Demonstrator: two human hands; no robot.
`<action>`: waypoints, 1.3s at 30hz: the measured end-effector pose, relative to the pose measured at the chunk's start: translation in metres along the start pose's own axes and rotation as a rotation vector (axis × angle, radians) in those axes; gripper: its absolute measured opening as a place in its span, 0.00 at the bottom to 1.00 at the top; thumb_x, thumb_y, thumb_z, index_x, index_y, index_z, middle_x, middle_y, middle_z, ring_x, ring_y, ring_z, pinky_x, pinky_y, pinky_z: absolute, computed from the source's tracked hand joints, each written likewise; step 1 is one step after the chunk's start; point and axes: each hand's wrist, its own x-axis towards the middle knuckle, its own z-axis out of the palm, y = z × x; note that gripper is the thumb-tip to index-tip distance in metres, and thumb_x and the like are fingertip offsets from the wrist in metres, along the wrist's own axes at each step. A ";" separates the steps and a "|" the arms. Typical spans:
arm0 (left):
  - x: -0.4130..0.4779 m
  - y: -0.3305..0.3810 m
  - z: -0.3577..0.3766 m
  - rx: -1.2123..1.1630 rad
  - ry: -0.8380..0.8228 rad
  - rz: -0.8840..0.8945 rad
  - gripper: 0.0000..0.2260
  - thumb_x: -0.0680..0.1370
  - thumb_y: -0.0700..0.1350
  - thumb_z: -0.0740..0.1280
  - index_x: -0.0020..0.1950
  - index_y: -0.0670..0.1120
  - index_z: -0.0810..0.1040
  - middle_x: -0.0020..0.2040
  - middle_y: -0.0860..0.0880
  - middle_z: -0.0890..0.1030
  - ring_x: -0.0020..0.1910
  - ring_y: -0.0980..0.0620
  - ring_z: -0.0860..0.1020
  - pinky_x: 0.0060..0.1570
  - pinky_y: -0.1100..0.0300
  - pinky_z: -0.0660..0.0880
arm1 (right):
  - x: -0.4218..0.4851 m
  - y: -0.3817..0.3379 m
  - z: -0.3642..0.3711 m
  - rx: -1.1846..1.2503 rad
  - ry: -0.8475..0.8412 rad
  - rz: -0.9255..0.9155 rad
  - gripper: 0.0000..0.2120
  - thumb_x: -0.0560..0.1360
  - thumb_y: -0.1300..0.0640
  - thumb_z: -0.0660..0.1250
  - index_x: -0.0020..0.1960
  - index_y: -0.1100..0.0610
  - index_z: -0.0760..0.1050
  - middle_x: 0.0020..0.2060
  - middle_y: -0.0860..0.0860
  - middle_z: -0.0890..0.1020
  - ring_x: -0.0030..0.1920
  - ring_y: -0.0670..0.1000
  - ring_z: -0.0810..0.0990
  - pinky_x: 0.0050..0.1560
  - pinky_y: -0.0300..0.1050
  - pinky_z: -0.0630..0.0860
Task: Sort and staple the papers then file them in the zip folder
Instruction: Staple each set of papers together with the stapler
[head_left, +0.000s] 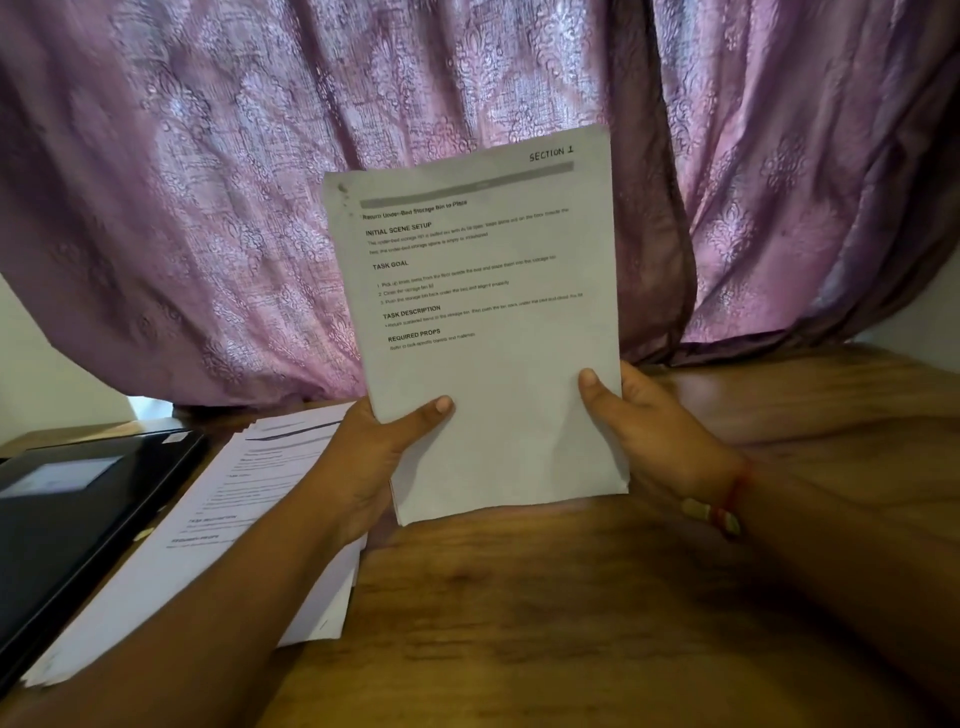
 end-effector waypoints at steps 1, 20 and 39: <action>0.000 0.001 0.000 -0.003 0.006 0.006 0.17 0.72 0.43 0.74 0.61 0.52 0.81 0.55 0.50 0.86 0.54 0.48 0.85 0.53 0.49 0.81 | 0.001 -0.001 0.000 0.010 -0.006 -0.003 0.15 0.82 0.53 0.58 0.68 0.51 0.73 0.58 0.49 0.83 0.58 0.51 0.82 0.57 0.50 0.79; -0.008 -0.007 -0.001 0.028 -0.032 -0.080 0.14 0.75 0.41 0.72 0.60 0.51 0.79 0.50 0.49 0.87 0.48 0.51 0.86 0.42 0.56 0.83 | -0.001 0.012 -0.010 -0.221 -0.046 0.008 0.16 0.83 0.53 0.57 0.68 0.53 0.72 0.59 0.49 0.83 0.58 0.49 0.82 0.60 0.51 0.79; -0.003 -0.015 -0.010 0.149 -0.003 -0.118 0.18 0.73 0.45 0.76 0.62 0.52 0.78 0.54 0.49 0.86 0.54 0.47 0.85 0.54 0.48 0.82 | 0.002 0.021 -0.013 -0.421 -0.021 0.032 0.18 0.82 0.49 0.59 0.70 0.52 0.72 0.60 0.47 0.81 0.61 0.48 0.79 0.66 0.55 0.74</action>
